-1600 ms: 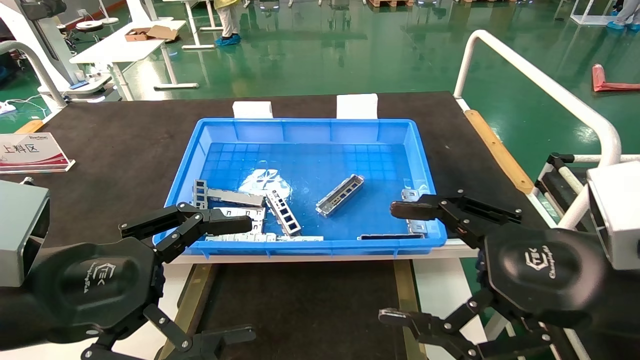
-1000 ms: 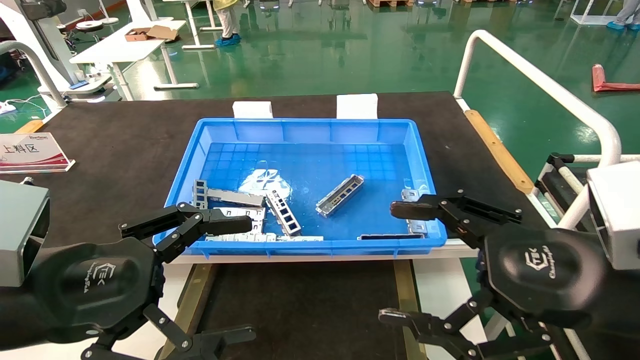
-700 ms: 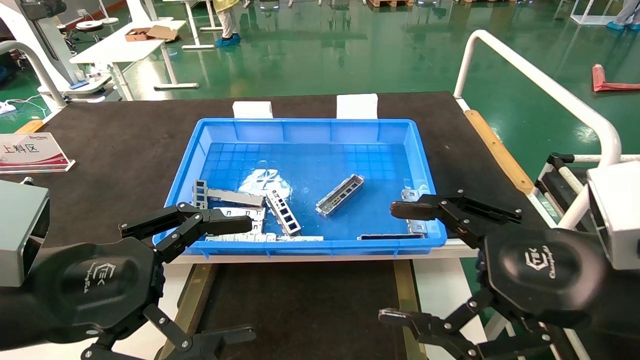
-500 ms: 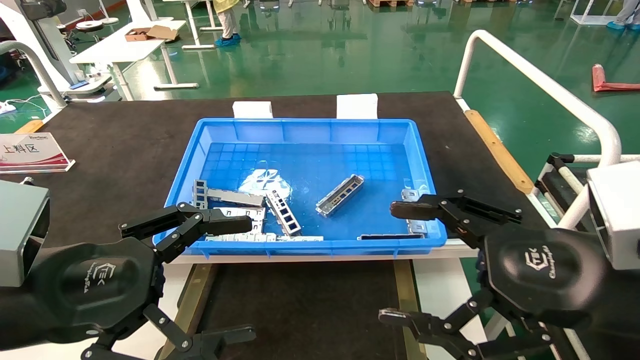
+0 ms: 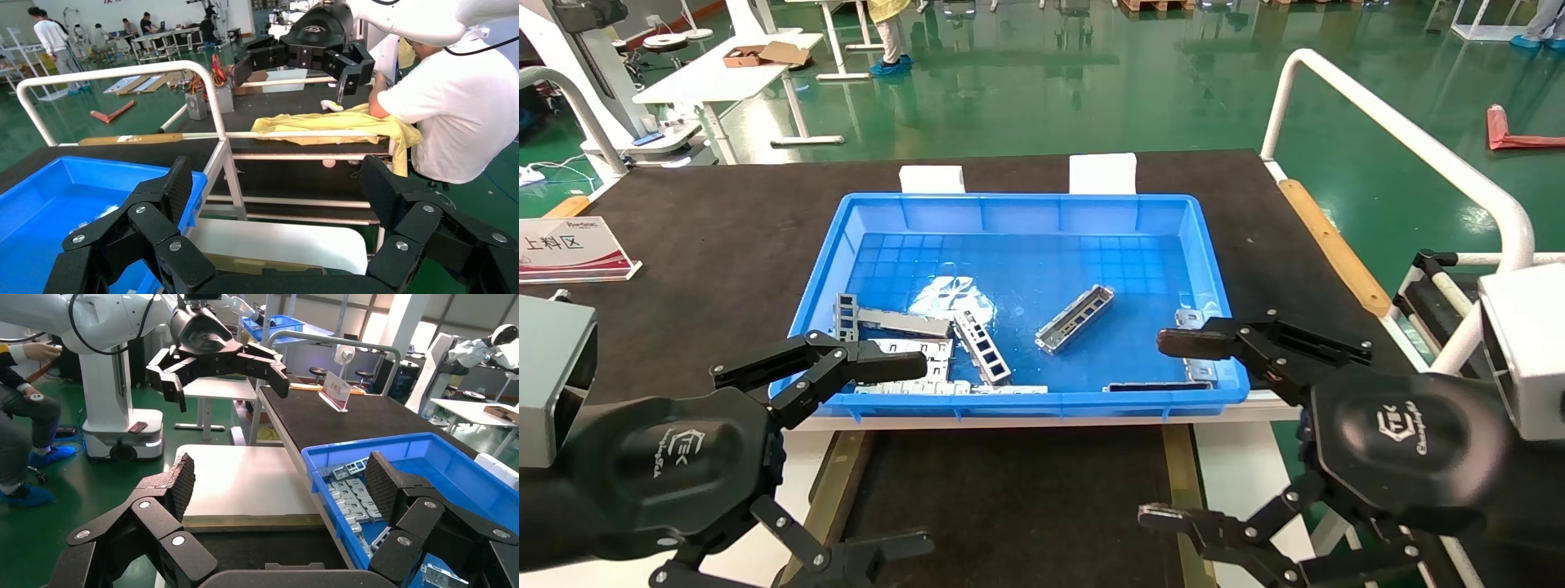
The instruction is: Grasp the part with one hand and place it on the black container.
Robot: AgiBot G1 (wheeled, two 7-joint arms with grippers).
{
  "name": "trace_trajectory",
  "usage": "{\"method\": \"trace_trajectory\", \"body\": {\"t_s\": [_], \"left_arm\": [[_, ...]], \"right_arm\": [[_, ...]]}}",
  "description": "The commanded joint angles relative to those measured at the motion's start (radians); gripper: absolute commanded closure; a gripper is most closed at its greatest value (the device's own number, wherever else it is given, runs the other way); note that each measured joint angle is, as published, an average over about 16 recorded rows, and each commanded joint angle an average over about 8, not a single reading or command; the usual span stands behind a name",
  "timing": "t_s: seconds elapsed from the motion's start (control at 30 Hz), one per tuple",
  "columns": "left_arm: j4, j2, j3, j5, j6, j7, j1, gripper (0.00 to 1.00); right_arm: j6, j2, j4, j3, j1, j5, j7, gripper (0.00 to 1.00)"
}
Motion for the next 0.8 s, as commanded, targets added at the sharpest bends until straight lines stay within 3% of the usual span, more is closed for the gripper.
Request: {"method": "trace_trajectory", "body": {"t_s": [0.03,0.37,0.8], "left_arm": [[0.001,-0.002,-0.001,-0.002,0.000,0.000,0.002,0.00],[0.015,0.043,0.024,0.087,-0.090,0.013,-0.022,0.00],[0.099,0.208,0.133,0.315,-0.254,-0.004,-0.130,0.00]], "right_arm": [[0.000,0.000,0.000,0.000,0.000,0.000,0.000,0.00],[0.000,0.000,0.000,0.000,0.000,0.000,0.000,0.00],[0.000,0.000,0.000,0.000,0.000,0.000,0.000,0.00]]}}
